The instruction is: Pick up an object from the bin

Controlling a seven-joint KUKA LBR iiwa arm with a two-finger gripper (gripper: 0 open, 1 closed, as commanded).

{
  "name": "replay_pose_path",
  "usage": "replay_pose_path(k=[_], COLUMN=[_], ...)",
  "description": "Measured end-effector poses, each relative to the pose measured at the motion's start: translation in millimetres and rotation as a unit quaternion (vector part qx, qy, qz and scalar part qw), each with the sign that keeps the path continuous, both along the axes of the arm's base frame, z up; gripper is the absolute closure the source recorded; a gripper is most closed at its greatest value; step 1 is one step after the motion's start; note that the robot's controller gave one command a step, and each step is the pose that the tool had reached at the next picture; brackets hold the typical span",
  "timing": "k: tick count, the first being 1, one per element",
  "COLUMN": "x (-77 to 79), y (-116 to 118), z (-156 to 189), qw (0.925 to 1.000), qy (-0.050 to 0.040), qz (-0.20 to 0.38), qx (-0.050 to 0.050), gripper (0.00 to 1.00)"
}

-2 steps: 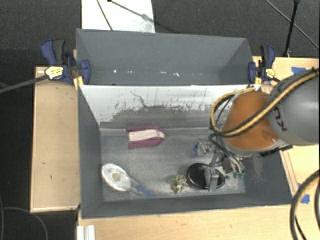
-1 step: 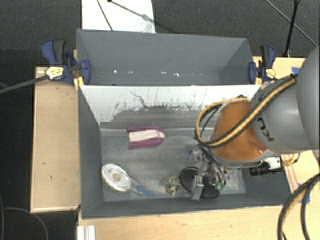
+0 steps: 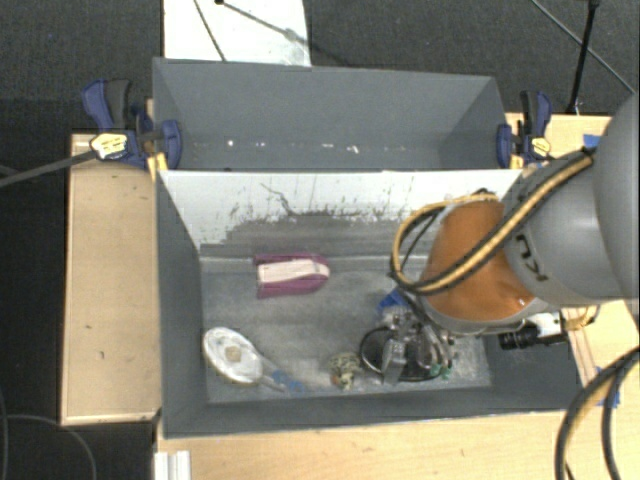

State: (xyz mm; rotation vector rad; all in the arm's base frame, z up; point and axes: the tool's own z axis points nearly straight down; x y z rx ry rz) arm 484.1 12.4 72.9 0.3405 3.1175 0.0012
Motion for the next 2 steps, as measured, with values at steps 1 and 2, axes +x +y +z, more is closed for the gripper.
replay_pose_path(k=[1,2], x=[3.2,-6.8], y=[0.2,-57.7], z=[124.2,212.1], qw=[0.9999,0.9736], qy=[-0.0020,-0.0007], qz=[0.011,0.228], qx=[0.000,-0.002], gripper=[1.00,1.00])
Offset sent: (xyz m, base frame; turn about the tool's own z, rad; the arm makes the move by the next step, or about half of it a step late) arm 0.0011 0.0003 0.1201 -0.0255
